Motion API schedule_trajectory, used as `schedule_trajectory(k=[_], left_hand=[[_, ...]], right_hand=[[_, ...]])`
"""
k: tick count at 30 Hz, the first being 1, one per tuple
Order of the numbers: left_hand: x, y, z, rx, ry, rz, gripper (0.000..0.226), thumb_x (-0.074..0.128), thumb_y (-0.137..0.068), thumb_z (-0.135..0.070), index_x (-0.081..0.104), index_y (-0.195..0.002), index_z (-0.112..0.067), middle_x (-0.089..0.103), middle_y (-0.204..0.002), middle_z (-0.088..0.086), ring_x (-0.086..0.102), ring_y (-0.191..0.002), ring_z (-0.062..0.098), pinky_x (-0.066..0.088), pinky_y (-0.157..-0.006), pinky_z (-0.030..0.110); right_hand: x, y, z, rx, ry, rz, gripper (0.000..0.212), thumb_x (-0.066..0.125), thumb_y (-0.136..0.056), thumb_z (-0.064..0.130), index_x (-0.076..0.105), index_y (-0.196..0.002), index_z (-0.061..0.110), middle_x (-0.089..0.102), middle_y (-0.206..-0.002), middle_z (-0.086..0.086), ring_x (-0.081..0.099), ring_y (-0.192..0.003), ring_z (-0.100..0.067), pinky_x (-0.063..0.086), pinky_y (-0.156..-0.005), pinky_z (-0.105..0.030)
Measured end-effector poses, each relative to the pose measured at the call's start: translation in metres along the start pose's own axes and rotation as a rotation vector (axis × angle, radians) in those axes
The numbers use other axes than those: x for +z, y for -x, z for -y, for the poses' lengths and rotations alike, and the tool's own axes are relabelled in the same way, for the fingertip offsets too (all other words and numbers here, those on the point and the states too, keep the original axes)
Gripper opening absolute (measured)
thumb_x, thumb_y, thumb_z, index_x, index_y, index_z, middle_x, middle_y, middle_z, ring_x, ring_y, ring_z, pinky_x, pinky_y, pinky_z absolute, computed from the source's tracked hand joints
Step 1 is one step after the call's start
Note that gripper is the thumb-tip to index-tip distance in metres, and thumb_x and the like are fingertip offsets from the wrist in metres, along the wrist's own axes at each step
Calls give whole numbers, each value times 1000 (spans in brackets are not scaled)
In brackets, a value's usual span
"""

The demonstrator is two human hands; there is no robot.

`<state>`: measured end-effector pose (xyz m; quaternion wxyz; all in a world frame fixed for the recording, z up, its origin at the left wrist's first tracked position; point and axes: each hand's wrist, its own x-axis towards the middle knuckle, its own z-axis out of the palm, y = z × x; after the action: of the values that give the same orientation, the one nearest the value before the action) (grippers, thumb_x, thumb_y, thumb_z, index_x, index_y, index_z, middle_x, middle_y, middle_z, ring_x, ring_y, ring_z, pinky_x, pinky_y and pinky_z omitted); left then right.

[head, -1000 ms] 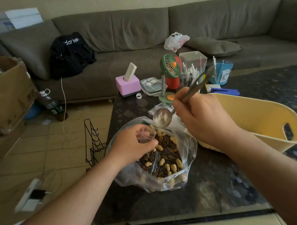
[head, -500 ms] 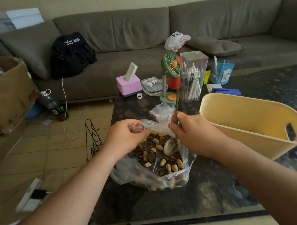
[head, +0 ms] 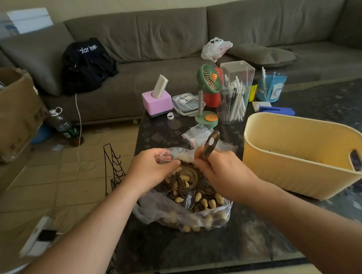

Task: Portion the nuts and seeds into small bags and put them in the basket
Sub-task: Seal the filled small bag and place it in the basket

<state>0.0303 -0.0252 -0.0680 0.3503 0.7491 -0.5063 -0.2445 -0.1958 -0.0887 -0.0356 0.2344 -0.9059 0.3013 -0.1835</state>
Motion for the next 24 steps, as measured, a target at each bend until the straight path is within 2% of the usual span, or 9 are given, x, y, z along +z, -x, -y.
schedule_trajectory(k=[4, 7, 10, 14, 16, 18, 20, 22, 24], left_hand=[[-1, 0, 1, -2, 26, 1, 11, 83, -88, -45, 79, -99, -45, 78, -94, -27, 72, -88, -9, 60, -89, 34], [-3, 0, 4, 7, 12, 3, 22, 82, -88, -49, 80, -107, -41, 80, -96, -22, 74, -89, -4, 61, -92, 39], [-3, -1, 8, 11, -10, 6, 24, 81, -88, -51, 79, -109, -40, 80, -96, -21, 74, -88, -4, 61, -92, 40], [-2, -3, 7, -12, -56, -11, 42, 77, -81, -65, 78, -116, -41, 78, -101, -25, 72, -95, -7, 61, -95, 38], [-3, -3, 6, -11, -64, -30, 35, 78, -84, -60, 79, -113, -42, 78, -99, -26, 70, -93, -9, 60, -95, 35], [-3, -2, 5, -10, -38, -59, 33, 80, -84, -56, 79, -114, -41, 78, -100, -26, 70, -95, -9, 60, -96, 35], [-4, -2, 5, 5, -4, -82, 44, 78, -80, -63, 78, -117, -40, 78, -104, -25, 71, -101, -5, 60, -98, 38], [-4, -2, 5, 21, 43, -106, 60, 76, -75, -70, 75, -125, -38, 78, -111, -23, 71, -107, -3, 59, -100, 40], [-3, -1, 3, 33, 97, -126, 61, 81, -79, -63, 72, -132, -33, 78, -114, -22, 71, -109, -4, 59, -102, 41]], right_hand=[[2, -2, -1, 59, -73, -18, 16, 43, -111, 33, 46, -95, 32, 62, -79, 9, 58, -72, -8, 45, -69, -29], [-8, -4, -1, 161, -180, -23, 20, 44, -111, 35, 55, -95, 29, 69, -84, 1, 66, -81, -16, 56, -80, -43], [-12, -3, 3, 194, -232, 52, 19, 45, -110, 37, 57, -96, 31, 71, -88, 0, 70, -83, -18, 59, -84, -47], [-7, 0, 9, 91, -124, 62, 19, 46, -110, 37, 56, -100, 25, 66, -80, 6, 63, -74, -9, 54, -74, -39], [-8, 0, 13, 78, -77, 46, 21, 46, -109, 39, 56, -99, 23, 65, -77, 7, 62, -71, -7, 51, -71, -36], [-9, 0, 14, 116, -103, 59, 25, 48, -109, 41, 55, -94, 23, 67, -79, 5, 66, -74, -11, 55, -74, -38], [-9, 0, 16, 156, -144, 92, 25, 49, -109, 42, 56, -95, 22, 70, -80, 3, 69, -71, -11, 59, -75, -38], [-8, -1, 17, 227, -275, 134, 22, 51, -108, 41, 58, -99, 22, 74, -78, 0, 73, -66, -11, 63, -70, -35], [-4, -1, 16, 301, -394, 142, 18, 53, -108, 41, 58, -103, 25, 76, -80, -4, 75, -66, -15, 64, -65, -32]])
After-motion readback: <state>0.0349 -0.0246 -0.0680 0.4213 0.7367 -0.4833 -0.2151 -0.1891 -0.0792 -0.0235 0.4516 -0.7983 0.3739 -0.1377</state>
